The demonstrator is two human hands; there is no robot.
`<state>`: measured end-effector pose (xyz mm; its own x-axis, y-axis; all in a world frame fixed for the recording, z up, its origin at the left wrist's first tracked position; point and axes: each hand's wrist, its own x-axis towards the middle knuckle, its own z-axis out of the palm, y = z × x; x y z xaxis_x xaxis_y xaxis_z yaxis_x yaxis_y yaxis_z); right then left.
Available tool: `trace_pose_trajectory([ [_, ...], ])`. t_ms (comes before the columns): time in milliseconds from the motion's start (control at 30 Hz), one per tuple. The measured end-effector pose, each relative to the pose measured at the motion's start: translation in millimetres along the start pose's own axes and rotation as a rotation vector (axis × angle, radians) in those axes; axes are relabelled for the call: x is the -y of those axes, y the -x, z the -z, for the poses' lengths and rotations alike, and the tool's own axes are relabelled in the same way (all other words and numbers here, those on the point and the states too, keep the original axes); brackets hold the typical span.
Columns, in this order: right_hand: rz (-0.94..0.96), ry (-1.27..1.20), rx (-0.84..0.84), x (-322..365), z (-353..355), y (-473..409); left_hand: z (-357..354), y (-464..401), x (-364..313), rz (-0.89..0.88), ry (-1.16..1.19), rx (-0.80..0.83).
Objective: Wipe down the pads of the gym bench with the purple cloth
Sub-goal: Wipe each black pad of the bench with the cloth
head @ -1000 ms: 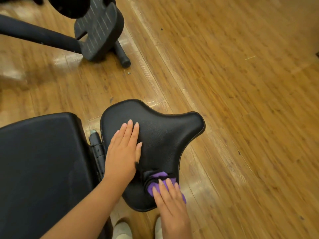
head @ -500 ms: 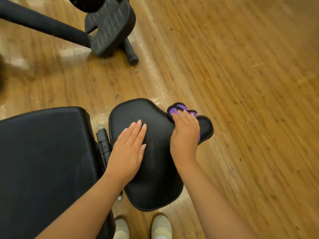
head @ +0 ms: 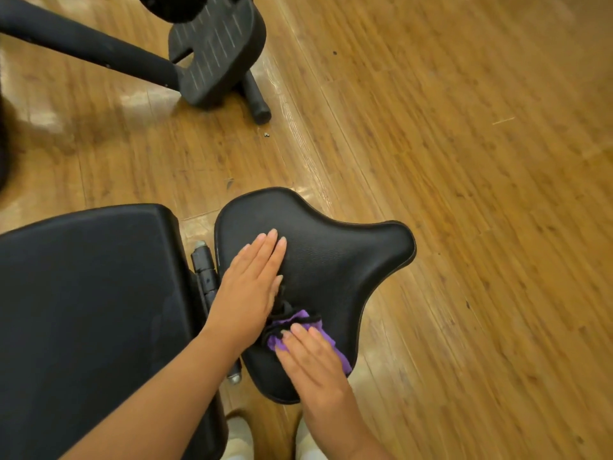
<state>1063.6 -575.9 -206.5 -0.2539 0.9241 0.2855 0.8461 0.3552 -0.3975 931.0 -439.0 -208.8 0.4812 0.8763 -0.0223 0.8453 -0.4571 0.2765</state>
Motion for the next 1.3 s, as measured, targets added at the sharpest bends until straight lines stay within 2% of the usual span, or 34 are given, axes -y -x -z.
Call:
trace_pose_trajectory([
  [67,0.069,0.003,0.038,-1,12,4,1,-1,-3,-0.001,-0.038,-0.002],
  [200,0.116,0.032,0.365,-9,-16,63,4,-1,-5,0.007,-0.056,-0.006],
  [233,0.13,0.022,0.391,-12,-20,74,5,0,-6,0.012,-0.057,-0.004],
  [400,0.025,-0.047,0.05,-11,32,32,6,1,-9,0.031,-0.042,-0.023],
  [433,0.007,-0.045,0.001,-14,24,28,6,1,-10,0.033,-0.029,-0.028],
  [633,-0.143,0.028,-0.191,-52,7,-47,4,1,-7,0.031,0.001,-0.032],
  [900,-0.253,0.139,-0.184,-91,19,-130,8,2,-9,0.022,-0.013,-0.013],
  [1167,-0.217,-0.004,-0.177,-43,9,-41,7,2,-6,0.004,-0.038,0.049],
  [1300,-0.311,-0.07,-0.108,-13,4,-8,14,1,-8,-0.001,-0.009,0.094],
])
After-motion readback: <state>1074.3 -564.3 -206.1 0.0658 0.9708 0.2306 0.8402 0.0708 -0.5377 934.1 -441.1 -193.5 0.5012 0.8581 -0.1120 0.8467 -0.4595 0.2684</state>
